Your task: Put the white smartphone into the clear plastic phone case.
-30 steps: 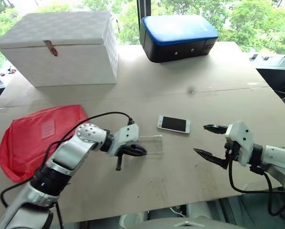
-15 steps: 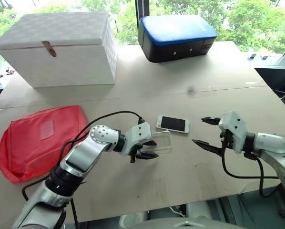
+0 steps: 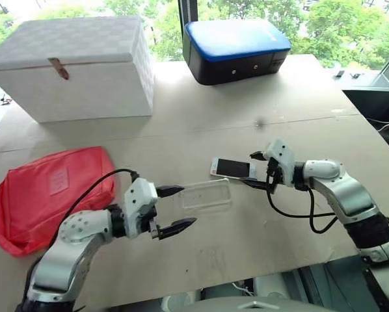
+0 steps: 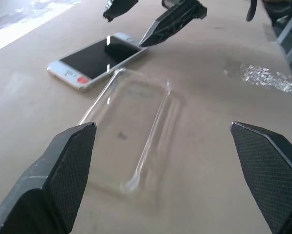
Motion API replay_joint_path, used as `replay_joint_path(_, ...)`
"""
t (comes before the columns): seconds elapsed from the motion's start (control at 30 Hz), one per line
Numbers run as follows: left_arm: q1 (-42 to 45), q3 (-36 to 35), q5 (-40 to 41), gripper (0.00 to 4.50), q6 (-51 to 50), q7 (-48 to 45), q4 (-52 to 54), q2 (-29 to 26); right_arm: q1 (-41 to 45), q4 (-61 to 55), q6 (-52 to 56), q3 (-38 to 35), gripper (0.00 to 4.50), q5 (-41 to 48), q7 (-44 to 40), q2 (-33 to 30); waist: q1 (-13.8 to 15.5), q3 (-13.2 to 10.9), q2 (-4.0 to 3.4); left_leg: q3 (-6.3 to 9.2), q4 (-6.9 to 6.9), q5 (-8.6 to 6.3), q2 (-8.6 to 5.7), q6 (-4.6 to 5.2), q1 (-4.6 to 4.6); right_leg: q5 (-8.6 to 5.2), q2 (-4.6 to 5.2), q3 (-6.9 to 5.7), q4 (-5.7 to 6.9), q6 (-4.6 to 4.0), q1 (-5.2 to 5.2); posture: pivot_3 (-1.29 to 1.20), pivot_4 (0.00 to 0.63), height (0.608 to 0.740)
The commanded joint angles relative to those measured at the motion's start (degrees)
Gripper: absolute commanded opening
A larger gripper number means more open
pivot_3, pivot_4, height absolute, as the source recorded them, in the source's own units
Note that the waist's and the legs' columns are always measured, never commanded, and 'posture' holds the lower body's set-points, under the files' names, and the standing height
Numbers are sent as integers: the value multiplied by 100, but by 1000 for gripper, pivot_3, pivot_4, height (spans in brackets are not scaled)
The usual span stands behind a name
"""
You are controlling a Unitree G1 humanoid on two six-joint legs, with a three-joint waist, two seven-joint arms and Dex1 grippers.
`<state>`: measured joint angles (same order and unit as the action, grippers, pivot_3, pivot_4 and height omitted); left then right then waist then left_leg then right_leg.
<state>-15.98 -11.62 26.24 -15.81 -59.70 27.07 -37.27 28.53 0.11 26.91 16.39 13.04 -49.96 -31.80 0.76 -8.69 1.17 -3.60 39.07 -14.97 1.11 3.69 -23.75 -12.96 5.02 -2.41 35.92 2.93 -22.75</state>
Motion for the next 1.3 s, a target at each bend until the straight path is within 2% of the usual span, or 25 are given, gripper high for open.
replay_joint_path(0.03,-302,-433,289,4476,550,-25,331,175,190,260,-272,142,4500,-209,-252,31,3,0,0,0,0,0,-1,0,0,0,1,0,-1,0,0,0,150,734)
replay_joint_path(0.23,-504,-635,658,4476,532,14,492,136,502,839,-268,531,4500,-608,-657,97,-17,3,-4,1,0,-2,-3,2,2,1,7,-2,0,-1,1,0,150,734)
replay_joint_path(0.57,-497,-601,784,4476,429,409,850,190,1012,1120,621,1069,4500,-997,-989,272,-147,17,-1,2,-3,-2,-3,1,4,1,6,-1,0,-2,2,0,150,734)
replay_joint_path(0.67,-519,-586,833,4500,379,456,892,136,923,1201,595,1177,3714,-1109,-1063,280,-154,23,-6,2,-5,-3,-3,1,7,1,7,0,0,-2,2,0,150,734)
replay_joint_path(0.73,-512,-564,855,4500,362,471,898,121,885,1198,597,1093,2952,-1140,-964,313,-150,30,-3,2,-7,-3,-3,1,8,1,7,0,0,-2,2,0,150,734)
replay_joint_path(0.77,-501,-535,897,4500,338,448,898,106,882,1190,598,1052,2871,-1158,-940,298,-148,33,-3,2,-8,-3,-3,0,8,1,7,-1,0,-2,2,0,150,734)
replay_joint_path(0.97,-316,-449,1191,4500,273,168,743,-17,788,922,491,739,2865,-1127,-943,63,-127,36,-8,3,-8,-7,-5,-5,7,1,14,-3,0,-2,2,0,150,734)
replay_joint_path(1.17,-110,-730,1531,4500,208,151,287,35,696,6,563,106,2762,-385,-1208,22,-115,24,-22,6,-10,-4,-10,0,2,1,18,-6,-4,-2,0,0,150,734)
replay_joint_path(1.3,-398,-964,1510,4500,375,-108,2,13,773,-689,927,132,2762,45,-1546,-24,-179,20,-25,-1,-33,-3,-9,0,-1,0,17,7,-5,-2,-12,0,150,734)
